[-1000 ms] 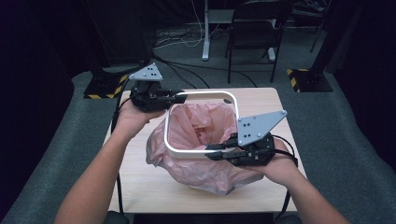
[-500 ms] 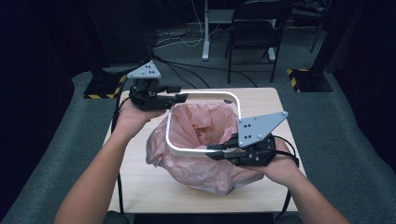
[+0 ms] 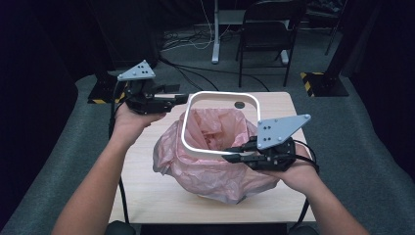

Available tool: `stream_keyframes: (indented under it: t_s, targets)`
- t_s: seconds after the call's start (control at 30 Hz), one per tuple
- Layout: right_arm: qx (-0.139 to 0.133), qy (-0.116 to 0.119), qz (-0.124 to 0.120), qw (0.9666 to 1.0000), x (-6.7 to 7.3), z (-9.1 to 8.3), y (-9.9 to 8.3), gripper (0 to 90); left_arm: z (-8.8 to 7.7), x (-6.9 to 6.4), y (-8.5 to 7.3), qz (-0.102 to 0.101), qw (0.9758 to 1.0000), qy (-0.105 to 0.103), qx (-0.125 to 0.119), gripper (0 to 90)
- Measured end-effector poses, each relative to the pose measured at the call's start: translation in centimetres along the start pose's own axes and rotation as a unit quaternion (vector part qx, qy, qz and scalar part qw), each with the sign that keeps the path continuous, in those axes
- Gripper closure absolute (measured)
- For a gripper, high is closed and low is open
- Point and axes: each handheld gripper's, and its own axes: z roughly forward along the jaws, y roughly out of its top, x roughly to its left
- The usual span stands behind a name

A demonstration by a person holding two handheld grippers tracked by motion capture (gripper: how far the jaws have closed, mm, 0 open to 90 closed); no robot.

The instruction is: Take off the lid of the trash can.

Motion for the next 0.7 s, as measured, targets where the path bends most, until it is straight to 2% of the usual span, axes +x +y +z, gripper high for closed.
stream_keyframes:
  t_s: [0.3,0.7]
  targets:
    - [0.0,-0.029,0.012,0.9995,-0.7,-1.4,-0.6,83.2,-0.9,0.3,-1.0,-0.004,1.0,0.006,0.0,47.7]
    - [0.0,-0.071,0.026,0.9972,-1.4,-3.0,-1.8,83.2,-1.3,-0.2,-2.3,0.0,1.0,0.001,0.005,47.9]
